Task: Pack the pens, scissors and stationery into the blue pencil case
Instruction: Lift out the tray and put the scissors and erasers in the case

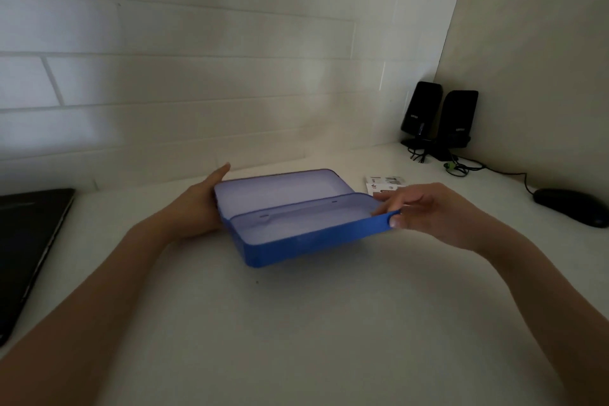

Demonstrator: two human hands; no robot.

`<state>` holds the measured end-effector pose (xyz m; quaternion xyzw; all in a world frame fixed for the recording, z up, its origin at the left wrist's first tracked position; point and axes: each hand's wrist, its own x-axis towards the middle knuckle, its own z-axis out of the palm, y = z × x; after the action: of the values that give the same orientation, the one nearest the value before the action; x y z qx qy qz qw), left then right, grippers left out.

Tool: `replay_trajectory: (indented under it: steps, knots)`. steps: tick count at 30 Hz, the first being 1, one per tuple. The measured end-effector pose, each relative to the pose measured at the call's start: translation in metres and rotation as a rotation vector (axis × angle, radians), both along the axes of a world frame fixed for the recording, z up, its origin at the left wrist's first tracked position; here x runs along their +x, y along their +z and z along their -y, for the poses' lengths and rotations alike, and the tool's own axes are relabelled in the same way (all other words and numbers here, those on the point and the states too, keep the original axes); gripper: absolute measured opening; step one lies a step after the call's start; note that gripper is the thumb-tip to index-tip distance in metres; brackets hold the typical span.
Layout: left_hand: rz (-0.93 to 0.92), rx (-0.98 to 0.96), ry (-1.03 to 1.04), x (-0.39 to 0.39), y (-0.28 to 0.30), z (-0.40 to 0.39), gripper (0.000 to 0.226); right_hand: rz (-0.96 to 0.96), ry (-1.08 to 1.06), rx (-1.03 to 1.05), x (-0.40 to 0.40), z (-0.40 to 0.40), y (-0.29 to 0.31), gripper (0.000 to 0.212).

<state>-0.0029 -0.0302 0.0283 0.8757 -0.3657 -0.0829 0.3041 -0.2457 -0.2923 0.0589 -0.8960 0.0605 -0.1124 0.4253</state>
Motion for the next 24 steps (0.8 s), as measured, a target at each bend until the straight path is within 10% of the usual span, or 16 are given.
replay_trajectory:
  steps: [10,16,24]
  knots:
    - [0.145,0.478,0.126,0.001,0.011,-0.004,0.098,-0.308,0.130,-0.293,-0.003,-0.004,0.000,0.013]
    - [0.116,0.515,0.241,-0.010,0.014,-0.006,0.097,-0.308,0.152,-0.619,0.002,-0.038,-0.001,0.049]
    - [0.044,0.692,0.285,-0.014,0.017,-0.012,0.123,-0.344,0.167,-0.528,0.006,-0.039,0.000,0.020]
